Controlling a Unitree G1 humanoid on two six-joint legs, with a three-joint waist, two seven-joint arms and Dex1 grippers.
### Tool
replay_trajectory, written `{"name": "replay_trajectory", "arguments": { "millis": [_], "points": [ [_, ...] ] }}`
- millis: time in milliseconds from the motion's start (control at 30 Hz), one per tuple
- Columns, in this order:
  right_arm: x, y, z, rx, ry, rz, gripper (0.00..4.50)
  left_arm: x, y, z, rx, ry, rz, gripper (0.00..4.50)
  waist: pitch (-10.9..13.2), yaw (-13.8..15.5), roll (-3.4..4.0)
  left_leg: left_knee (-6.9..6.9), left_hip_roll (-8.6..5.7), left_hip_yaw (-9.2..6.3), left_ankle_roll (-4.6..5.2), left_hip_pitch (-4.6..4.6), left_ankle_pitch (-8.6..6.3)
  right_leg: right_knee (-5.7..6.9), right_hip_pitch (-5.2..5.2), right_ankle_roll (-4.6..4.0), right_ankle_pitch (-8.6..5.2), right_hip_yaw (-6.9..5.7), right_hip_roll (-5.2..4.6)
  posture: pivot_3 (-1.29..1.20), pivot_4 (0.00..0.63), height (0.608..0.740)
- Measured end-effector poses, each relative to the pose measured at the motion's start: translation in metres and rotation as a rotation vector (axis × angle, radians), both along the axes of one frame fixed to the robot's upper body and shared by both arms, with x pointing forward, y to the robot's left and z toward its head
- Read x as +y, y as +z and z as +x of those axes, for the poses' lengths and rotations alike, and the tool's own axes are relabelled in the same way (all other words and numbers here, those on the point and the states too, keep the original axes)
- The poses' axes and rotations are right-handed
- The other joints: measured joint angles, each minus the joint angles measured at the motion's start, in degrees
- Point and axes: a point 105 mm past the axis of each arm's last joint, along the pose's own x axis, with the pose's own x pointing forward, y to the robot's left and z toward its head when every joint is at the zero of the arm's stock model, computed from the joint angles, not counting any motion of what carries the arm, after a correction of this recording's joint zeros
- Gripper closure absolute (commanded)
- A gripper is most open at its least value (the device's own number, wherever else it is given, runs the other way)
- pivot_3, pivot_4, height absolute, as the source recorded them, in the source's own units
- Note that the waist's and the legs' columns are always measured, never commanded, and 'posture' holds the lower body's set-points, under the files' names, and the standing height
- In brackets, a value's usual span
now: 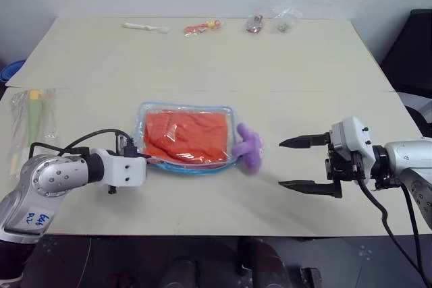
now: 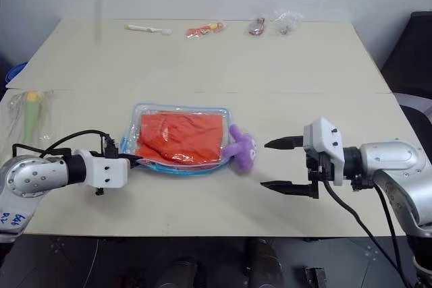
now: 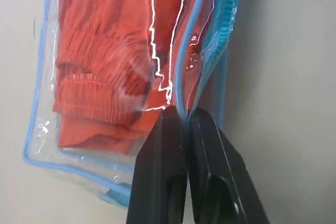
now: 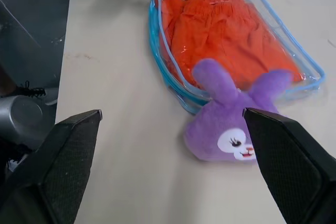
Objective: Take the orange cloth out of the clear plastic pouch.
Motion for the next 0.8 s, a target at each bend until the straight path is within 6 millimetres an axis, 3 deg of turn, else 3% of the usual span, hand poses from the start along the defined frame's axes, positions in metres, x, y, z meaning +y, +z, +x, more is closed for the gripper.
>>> {"name": "replay_trajectory", "arguments": {
  "millis": [400,500,800],
  "points": [
    [0.0,0.0,0.0,0.0,0.0,-0.001,0.0,-0.003,0.004,0.003,-0.028,-0.039,-0.026,4.48,0.0,0.23,0.0,0.01,-0.02,0.04,0.0,-0.01,0.0,-0.01,0.0,0.0,0.0,-0.01,-0.01,0.0,0.15,0.74],
    [0.0,0.0,0.0,-0.002,-0.002,-0.001,0.0,-0.004,0.003,0.001,-0.01,-0.045,-0.05,3.76,0.0,0.24,0.0,0.01,-0.02,0.04,0.0,-0.01,0.0,-0.01,0.0,0.0,0.0,-0.01,-0.01,0.0,0.15,0.74],
    [0.0,0.0,0.003,-0.017,-0.017,0.002,0.0,-0.003,0.001,-0.01,0.044,-0.041,-0.098,0.97,0.0,0.18,0.0,0.01,0.0,0.05,0.0,0.0,0.0,0.0,0.0,0.0,0.0,0.0,0.0,0.0,0.15,0.74]
  ]
}}
